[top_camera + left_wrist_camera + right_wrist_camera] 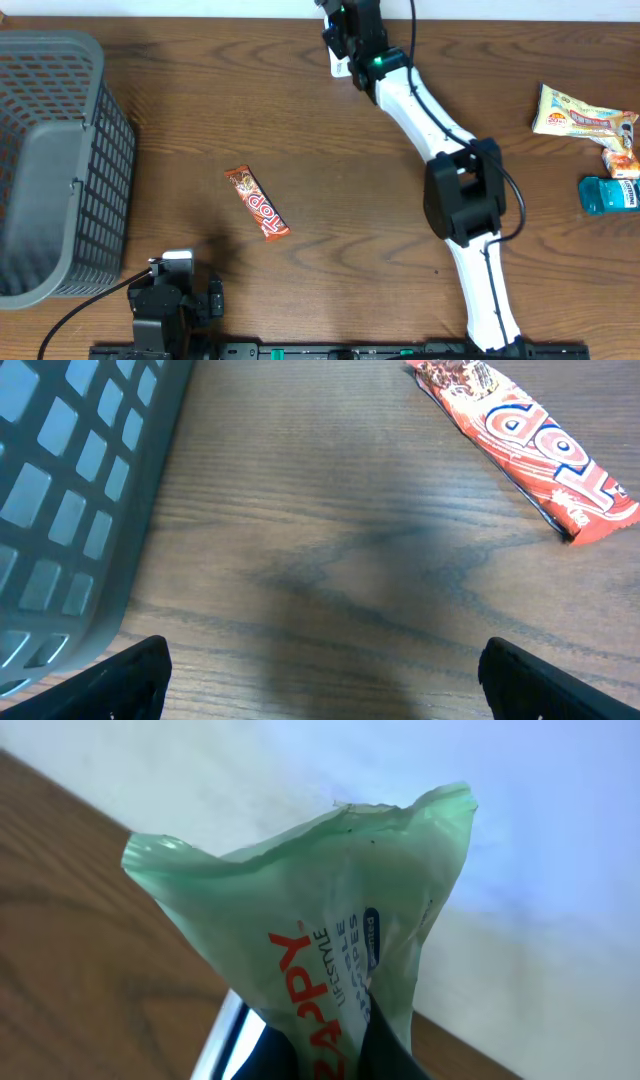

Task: Scan the item barcode
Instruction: 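Lift the wipes pack and carry it up to the white scanner face, then move the wipes pack to the right edge and open the right gripper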

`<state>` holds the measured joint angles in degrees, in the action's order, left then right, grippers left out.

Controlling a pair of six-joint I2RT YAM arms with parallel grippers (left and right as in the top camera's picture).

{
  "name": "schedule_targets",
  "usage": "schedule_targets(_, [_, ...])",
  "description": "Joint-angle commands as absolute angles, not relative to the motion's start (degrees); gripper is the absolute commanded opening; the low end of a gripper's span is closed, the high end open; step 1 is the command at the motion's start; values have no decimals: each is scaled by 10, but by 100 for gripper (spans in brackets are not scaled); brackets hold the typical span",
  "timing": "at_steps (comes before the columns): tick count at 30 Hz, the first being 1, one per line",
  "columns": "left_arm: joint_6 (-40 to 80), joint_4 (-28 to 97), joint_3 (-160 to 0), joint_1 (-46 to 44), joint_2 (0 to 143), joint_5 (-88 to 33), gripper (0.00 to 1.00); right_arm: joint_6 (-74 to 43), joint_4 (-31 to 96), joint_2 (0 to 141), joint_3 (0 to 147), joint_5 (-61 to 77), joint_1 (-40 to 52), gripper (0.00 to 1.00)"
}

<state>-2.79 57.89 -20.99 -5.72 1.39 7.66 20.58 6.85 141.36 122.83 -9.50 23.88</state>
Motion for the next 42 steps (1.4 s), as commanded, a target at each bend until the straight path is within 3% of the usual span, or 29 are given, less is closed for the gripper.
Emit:
schedule_targets(1, [-25,588,-209,-54,13,80,98,213,53,1437,1233,-90,244,1])
schedule_targets(11, [-25,588,-209,-54,13,80,98,197,97,1440,1261,-148,244,1])
schedule_targets(20, [-25,588,-209,-54,13,80,98,76,467,1418,1378,-317,225,1])
schedule_targets(29, [-25,588,-209,-54,13,80,98,-71,751,1410,1345,-331,110,1])
schedule_targets(42, [-25,588,-209,-54,13,80,98,-136,740,1410,1221,-328,-91,1])
